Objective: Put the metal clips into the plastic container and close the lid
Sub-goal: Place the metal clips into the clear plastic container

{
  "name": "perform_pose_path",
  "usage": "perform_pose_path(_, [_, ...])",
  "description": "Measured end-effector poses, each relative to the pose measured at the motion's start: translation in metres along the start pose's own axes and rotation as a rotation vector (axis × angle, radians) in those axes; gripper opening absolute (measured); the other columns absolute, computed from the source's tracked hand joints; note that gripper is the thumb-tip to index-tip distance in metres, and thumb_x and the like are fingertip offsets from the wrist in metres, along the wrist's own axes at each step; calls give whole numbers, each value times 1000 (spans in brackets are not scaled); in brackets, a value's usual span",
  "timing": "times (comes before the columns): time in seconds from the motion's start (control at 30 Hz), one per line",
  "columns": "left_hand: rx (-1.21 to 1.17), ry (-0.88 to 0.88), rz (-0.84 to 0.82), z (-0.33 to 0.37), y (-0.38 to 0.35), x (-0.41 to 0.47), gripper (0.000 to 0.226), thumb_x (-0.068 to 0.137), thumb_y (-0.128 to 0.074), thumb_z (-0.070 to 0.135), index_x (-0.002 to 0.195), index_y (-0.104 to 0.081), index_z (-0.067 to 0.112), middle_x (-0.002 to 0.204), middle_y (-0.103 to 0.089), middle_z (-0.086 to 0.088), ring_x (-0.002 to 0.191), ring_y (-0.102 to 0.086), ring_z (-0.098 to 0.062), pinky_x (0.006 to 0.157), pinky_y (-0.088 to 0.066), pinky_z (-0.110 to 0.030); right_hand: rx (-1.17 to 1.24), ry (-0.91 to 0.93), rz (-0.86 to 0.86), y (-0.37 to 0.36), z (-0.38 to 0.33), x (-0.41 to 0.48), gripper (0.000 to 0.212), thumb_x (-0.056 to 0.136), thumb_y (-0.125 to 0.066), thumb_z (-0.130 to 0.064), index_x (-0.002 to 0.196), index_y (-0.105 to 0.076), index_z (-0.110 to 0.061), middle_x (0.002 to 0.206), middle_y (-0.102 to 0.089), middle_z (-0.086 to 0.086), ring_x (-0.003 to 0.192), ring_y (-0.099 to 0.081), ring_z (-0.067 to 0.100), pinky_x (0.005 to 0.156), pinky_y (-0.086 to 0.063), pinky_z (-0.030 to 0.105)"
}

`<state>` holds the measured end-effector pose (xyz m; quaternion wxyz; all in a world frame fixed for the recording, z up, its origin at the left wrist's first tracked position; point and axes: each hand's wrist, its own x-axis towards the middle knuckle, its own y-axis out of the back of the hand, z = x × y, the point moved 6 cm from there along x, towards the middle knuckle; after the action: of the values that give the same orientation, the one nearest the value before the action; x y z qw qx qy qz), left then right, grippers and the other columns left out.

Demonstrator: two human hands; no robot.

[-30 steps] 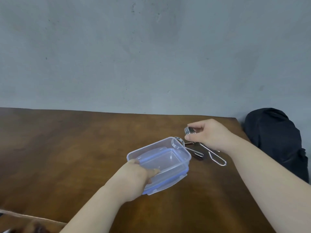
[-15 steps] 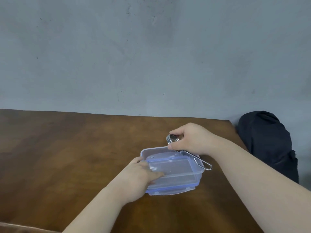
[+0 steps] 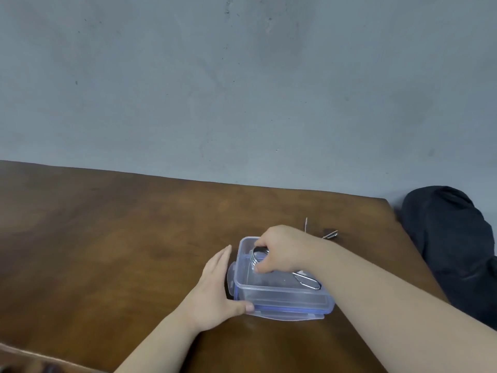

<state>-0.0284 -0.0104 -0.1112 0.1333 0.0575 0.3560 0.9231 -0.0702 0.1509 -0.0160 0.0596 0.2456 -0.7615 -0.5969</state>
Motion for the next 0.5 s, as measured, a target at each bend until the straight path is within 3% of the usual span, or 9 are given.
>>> perform_pose_path(0.1, [20,11,-5,-7,-6,11,141,55,-87,60,168,-7,32,163,-21,26,157,-21,-7,130,-28,-42,-81,-27,-61,-19,-4,11,33,76,-72,-39,97,-75,-14,72,-67,3,68,-65,24,64,-56,38])
perform_pose_path(0.13, [41,-33,-18,-6,-8,15,132,56,-90,59,165,-18,38,160,-38,24,151,-38,-11,123,-38,-45,-106,-35,-84,-27,-4,14,34,75,-71,-39,99,-76,-16,75,-69,3,70,-66,23,66,-58,37])
perform_pose_path(0.2, [116,-143,-32,-1,-12,22,95,61,-93,56,142,-44,48,128,-62,23,119,-62,-12,102,-53,-46,-136,-65,-135,-40,-3,19,30,76,-69,-38,98,-76,-17,83,-73,5,75,-69,25,70,-61,40])
perform_pose_path(0.27, [156,-215,-33,0,-13,25,67,60,-91,53,113,-49,52,105,-61,25,98,-62,-11,90,-54,-48,-148,-81,-177,-46,-5,24,27,82,-68,-35,99,-76,-16,90,-75,7,82,-70,27,75,-60,42])
perform_pose_path(0.33, [165,-237,-34,-1,-12,28,61,59,-89,53,102,-46,54,97,-55,28,91,-58,-9,88,-54,-44,-191,-81,-274,-50,-10,28,31,90,-66,-37,113,-74,-18,105,-74,7,97,-69,28,86,-58,43])
perform_pose_path(0.43, [171,-260,-28,-1,-12,28,64,59,-89,51,102,-43,59,95,-52,33,90,-55,-6,86,-49,-35,-198,-90,-339,-51,-13,28,36,92,-65,-44,121,-71,-22,113,-72,5,104,-66,28,92,-55,43])
perform_pose_path(0.5, [161,-258,-30,-2,-12,30,69,60,-89,51,115,-47,56,106,-59,32,99,-60,-6,92,-51,-39,-126,-76,-203,-41,-7,25,30,84,-67,-51,99,-75,-27,98,-74,2,91,-68,25,78,-56,40])
